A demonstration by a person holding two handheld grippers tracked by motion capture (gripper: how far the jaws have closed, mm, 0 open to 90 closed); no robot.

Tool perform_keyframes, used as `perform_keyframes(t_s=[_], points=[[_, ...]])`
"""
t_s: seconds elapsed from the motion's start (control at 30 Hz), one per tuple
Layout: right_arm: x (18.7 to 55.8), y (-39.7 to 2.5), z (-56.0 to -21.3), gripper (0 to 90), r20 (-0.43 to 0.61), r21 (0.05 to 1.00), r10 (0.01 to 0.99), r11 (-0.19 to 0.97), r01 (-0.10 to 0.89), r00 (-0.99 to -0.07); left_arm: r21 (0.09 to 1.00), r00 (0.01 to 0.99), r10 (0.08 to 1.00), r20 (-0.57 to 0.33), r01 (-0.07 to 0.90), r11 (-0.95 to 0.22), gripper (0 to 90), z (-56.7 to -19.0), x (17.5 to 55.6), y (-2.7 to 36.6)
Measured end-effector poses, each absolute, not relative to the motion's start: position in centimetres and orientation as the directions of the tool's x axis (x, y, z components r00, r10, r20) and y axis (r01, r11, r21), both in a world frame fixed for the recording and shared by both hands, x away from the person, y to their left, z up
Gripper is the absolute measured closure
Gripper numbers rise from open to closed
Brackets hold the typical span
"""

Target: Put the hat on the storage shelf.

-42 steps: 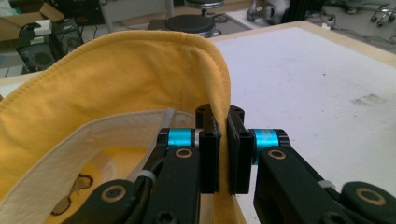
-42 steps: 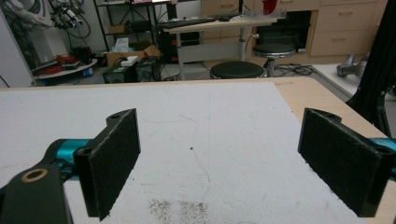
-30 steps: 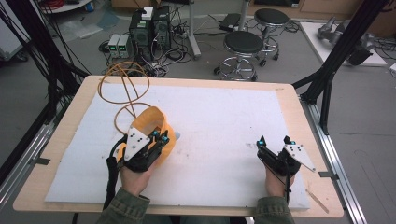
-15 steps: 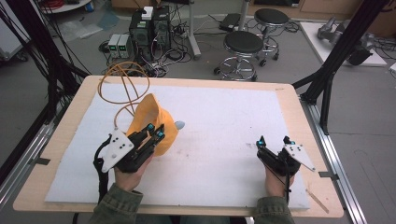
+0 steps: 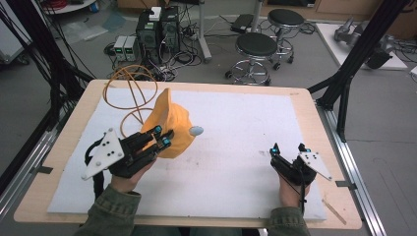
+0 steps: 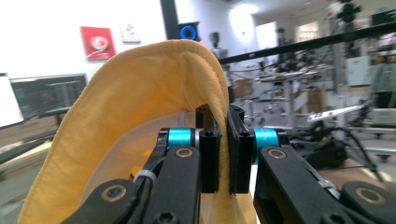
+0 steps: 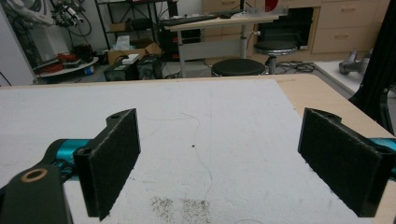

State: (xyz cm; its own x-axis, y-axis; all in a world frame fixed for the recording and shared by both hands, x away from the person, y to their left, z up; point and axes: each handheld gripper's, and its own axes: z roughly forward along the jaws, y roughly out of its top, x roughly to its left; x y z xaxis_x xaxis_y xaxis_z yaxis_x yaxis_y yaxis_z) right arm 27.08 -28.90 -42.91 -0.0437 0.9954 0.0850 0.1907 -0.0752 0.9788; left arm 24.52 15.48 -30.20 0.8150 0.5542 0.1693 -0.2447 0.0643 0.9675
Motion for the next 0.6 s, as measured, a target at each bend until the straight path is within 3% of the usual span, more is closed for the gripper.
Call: perform_keyframes(t_s=[0.33, 0.6], points=[[27.1, -28.9, -42.9, 11.8, 0.090, 0.979, 0.995, -0.081, 0.185, -0.038, 0.966, 0.826, 0.553, 0.112, -0.221, 0.134, 85.0, -28.5, 26.6, 17.4], [26.9, -28.9, -42.8, 11.8, 0.092, 0.981, 0.995, -0.085, 0.175, -0.033, 0.962, 0.809, 0.576, 0.118, -0.237, 0.135, 85.0, -27.3, 27.6, 18.5]])
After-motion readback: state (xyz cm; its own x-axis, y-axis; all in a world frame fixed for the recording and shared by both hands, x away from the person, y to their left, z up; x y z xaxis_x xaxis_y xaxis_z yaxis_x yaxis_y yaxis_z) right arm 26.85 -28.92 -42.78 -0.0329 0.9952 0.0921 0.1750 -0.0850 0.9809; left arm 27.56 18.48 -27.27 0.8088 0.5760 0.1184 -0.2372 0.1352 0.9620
